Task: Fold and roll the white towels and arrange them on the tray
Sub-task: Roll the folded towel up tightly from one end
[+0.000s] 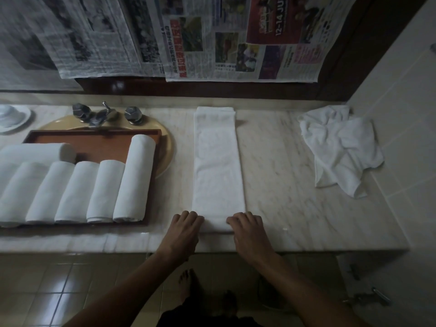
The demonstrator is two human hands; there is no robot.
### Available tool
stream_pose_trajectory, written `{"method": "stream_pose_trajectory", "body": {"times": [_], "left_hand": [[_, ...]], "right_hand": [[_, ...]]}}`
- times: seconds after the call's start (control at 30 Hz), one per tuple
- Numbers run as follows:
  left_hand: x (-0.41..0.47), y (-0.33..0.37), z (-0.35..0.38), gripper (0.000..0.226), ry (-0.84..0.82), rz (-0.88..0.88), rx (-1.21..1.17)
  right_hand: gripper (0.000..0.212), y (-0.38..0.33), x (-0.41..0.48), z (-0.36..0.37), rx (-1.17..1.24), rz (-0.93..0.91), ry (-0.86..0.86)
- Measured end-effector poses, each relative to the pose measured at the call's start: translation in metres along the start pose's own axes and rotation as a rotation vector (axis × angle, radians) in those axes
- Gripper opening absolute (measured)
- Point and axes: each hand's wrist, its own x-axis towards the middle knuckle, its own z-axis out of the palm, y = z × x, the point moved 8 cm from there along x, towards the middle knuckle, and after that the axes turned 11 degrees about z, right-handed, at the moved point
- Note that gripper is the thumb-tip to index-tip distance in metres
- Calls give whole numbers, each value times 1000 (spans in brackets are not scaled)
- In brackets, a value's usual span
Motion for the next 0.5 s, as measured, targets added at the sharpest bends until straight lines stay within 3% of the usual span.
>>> {"method": "stream_pose_trajectory", "body": {"times": [0.23, 0.33, 0.5], "left_hand": [[-13, 12, -13, 33, 72, 112, -134], [-17, 13, -11, 30, 28, 163, -170], [-19, -8, -8, 28, -41, -49, -370]], "right_hand": [[39, 18, -11, -3, 97, 5, -125], [34, 23, -12, -5, 162, -2, -171], [24, 35, -3, -5, 273, 125, -290]]}}
